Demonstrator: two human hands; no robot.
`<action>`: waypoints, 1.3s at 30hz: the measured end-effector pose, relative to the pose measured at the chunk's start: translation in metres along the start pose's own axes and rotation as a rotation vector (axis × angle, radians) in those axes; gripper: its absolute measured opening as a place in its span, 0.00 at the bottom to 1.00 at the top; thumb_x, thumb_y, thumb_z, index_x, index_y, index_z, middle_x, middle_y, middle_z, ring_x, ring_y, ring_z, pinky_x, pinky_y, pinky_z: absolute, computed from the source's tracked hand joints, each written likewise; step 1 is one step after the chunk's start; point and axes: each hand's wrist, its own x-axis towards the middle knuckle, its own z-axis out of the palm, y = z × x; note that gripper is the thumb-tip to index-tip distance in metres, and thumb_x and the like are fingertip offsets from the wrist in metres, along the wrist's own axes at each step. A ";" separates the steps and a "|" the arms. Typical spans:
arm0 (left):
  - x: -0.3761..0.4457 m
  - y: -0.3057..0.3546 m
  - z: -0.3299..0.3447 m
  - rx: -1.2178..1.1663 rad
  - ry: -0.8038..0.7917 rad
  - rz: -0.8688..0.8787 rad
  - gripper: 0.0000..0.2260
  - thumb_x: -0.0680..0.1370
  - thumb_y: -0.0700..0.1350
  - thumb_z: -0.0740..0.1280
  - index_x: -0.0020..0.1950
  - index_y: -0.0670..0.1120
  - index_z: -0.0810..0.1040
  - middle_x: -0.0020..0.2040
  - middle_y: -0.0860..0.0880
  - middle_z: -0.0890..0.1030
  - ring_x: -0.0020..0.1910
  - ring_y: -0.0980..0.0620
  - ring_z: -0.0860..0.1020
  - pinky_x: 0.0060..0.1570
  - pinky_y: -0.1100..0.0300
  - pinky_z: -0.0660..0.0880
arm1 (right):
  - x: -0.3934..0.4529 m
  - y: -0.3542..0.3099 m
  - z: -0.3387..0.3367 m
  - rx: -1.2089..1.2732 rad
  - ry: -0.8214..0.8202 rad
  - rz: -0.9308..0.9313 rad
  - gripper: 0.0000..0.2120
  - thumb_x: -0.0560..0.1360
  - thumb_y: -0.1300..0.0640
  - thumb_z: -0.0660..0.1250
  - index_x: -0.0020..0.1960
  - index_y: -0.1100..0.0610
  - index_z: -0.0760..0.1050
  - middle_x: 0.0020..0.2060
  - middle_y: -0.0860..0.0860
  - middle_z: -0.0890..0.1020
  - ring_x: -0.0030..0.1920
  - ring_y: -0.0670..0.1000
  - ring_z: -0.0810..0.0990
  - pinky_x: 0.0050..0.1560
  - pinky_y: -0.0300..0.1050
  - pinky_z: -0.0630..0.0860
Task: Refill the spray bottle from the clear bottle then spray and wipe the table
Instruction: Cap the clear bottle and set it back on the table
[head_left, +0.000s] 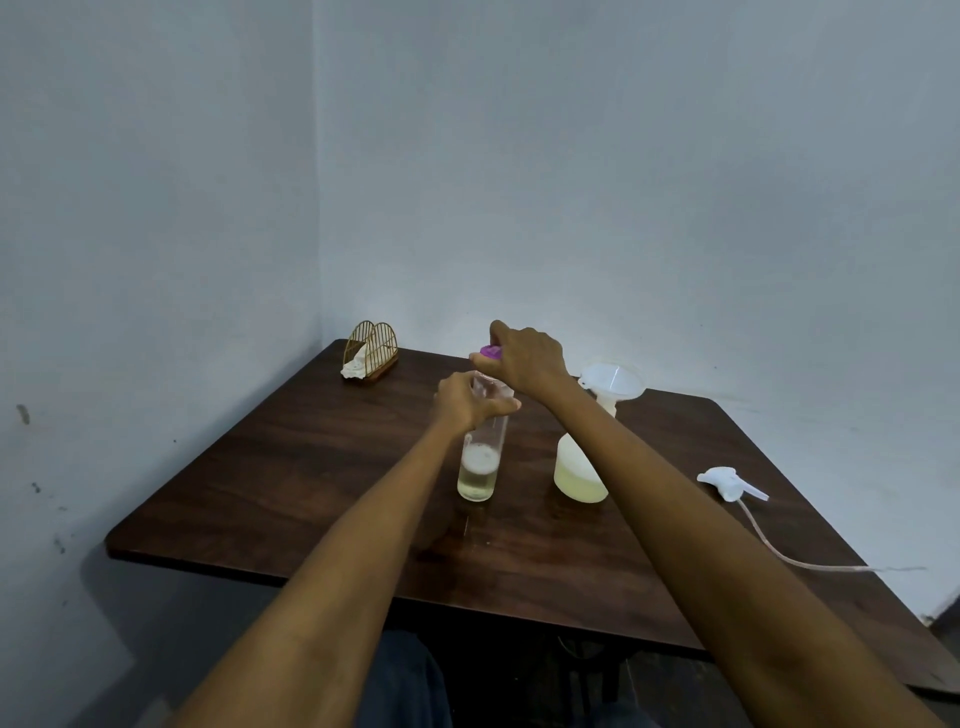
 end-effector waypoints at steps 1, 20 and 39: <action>-0.002 0.000 0.000 -0.002 -0.004 0.011 0.22 0.66 0.53 0.77 0.54 0.42 0.81 0.53 0.45 0.83 0.54 0.48 0.80 0.52 0.54 0.77 | -0.001 0.002 -0.002 0.019 -0.019 0.004 0.21 0.76 0.42 0.60 0.58 0.58 0.70 0.49 0.56 0.81 0.50 0.57 0.78 0.46 0.46 0.69; 0.009 -0.033 -0.037 -0.106 -0.308 -0.041 0.27 0.72 0.30 0.70 0.69 0.43 0.69 0.66 0.42 0.74 0.64 0.42 0.74 0.58 0.53 0.76 | 0.052 0.000 -0.038 0.285 -0.489 -0.050 0.18 0.72 0.63 0.71 0.60 0.59 0.76 0.60 0.60 0.74 0.53 0.57 0.78 0.36 0.39 0.79; 0.130 -0.121 -0.083 1.002 -0.398 -0.264 0.26 0.78 0.46 0.67 0.73 0.41 0.63 0.72 0.41 0.65 0.70 0.45 0.68 0.66 0.55 0.68 | 0.212 -0.018 0.072 0.024 -0.224 0.025 0.20 0.76 0.60 0.63 0.68 0.60 0.70 0.66 0.56 0.74 0.66 0.58 0.71 0.66 0.49 0.67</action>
